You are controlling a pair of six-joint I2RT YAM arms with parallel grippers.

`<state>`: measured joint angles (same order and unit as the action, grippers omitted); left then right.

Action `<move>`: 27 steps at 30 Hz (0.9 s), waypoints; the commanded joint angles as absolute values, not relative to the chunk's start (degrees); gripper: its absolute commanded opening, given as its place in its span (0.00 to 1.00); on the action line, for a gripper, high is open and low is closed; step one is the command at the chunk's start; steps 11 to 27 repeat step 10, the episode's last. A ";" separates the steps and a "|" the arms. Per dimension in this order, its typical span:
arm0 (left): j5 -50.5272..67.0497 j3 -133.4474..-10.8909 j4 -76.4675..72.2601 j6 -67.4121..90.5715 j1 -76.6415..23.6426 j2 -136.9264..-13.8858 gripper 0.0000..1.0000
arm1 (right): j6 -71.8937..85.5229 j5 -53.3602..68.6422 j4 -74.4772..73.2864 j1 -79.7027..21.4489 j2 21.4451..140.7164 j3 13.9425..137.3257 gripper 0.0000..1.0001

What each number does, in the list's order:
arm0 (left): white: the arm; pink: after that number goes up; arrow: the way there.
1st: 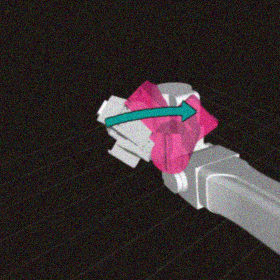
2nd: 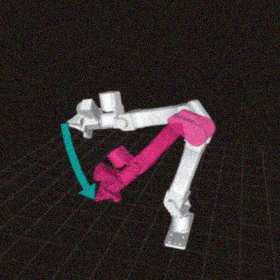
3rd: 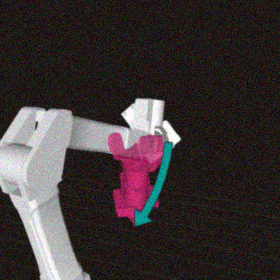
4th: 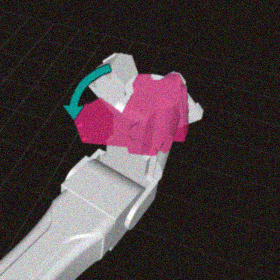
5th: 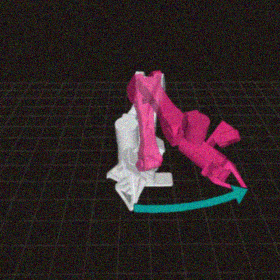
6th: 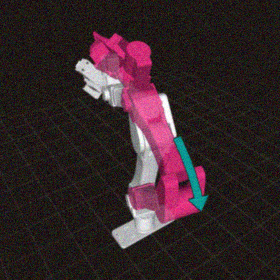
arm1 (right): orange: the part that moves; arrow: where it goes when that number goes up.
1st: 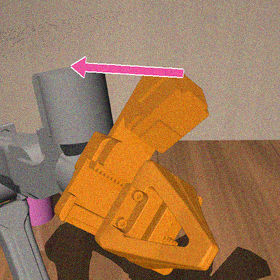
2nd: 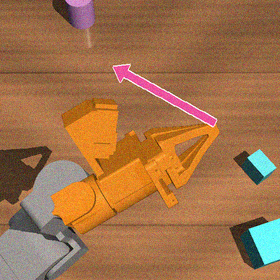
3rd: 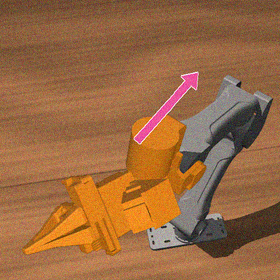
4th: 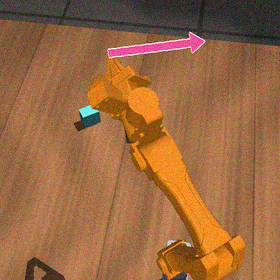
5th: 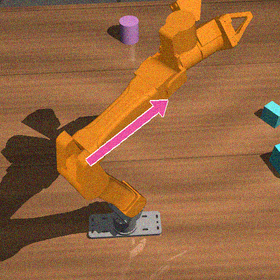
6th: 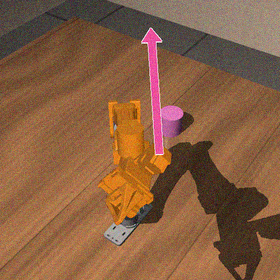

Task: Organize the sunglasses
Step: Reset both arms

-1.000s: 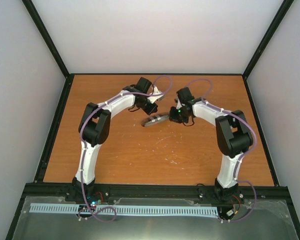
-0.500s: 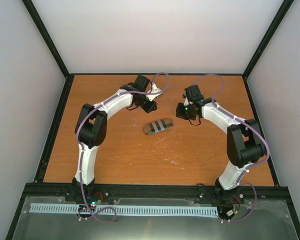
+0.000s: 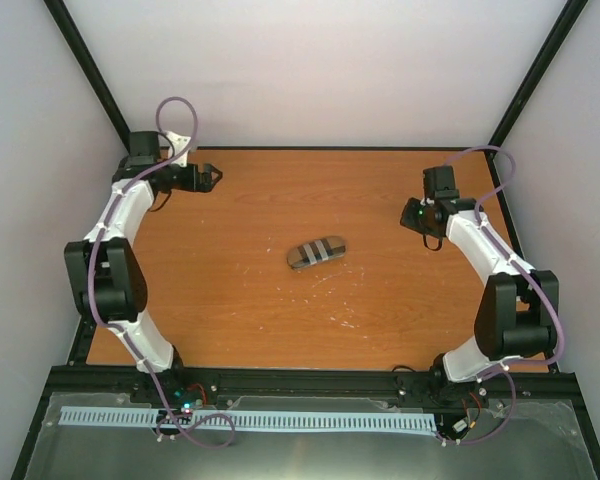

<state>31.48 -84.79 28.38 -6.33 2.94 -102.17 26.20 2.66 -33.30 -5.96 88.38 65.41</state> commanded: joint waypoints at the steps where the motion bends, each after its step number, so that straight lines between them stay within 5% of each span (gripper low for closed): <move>1: 31.07 -83.53 26.60 -10.08 2.37 -99.61 1.00 | 24.88 -1.78 -35.32 -5.71 86.49 64.09 0.03; 8: 30.05 -86.83 30.31 -11.27 2.56 -102.84 1.00 | 28.61 0.16 -31.89 -5.55 85.79 63.24 0.04; 10: 29.61 -87.15 31.27 -11.77 2.63 -103.53 1.00 | 29.43 1.07 -30.52 -5.39 85.61 62.82 0.14; 27: 29.61 -87.15 31.27 -11.77 2.63 -103.53 1.00 | 29.43 1.07 -30.52 -5.39 85.61 62.82 0.14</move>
